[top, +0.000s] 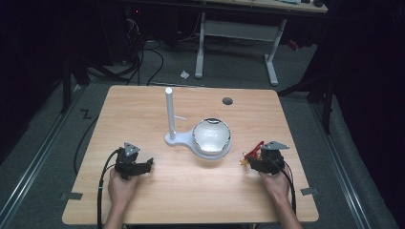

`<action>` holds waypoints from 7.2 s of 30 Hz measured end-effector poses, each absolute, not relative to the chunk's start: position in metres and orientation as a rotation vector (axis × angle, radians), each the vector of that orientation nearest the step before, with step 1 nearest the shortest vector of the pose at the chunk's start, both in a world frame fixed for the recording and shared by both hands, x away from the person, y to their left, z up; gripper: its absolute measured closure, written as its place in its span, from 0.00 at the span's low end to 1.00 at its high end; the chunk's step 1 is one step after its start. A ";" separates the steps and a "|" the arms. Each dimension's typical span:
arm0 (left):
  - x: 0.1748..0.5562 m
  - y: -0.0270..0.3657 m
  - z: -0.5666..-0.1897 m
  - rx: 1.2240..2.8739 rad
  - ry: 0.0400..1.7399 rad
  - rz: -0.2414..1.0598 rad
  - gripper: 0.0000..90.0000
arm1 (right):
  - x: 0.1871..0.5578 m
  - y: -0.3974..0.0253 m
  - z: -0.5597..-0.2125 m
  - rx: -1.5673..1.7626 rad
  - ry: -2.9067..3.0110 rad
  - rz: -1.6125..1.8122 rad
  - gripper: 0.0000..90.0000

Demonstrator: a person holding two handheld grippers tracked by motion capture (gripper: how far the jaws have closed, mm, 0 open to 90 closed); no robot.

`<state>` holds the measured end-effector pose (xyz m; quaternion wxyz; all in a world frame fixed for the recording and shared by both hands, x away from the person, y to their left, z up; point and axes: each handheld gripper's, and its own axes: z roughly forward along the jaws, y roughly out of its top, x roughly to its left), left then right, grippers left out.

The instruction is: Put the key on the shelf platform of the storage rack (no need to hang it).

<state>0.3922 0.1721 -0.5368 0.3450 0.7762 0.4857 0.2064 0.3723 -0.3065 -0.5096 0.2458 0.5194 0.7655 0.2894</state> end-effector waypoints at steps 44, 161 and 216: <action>0.392 0.172 -0.537 2.017 1.264 0.539 0.24 | 0.368 -0.329 -0.486 1.432 2.078 0.905 0.53; 0.392 0.172 -0.537 2.015 1.263 0.535 0.24 | 0.406 -0.237 -0.327 1.073 2.172 1.340 0.53; 0.392 0.172 -0.537 2.014 1.263 0.536 0.24 | 0.442 -0.200 -0.412 1.206 2.325 1.274 0.53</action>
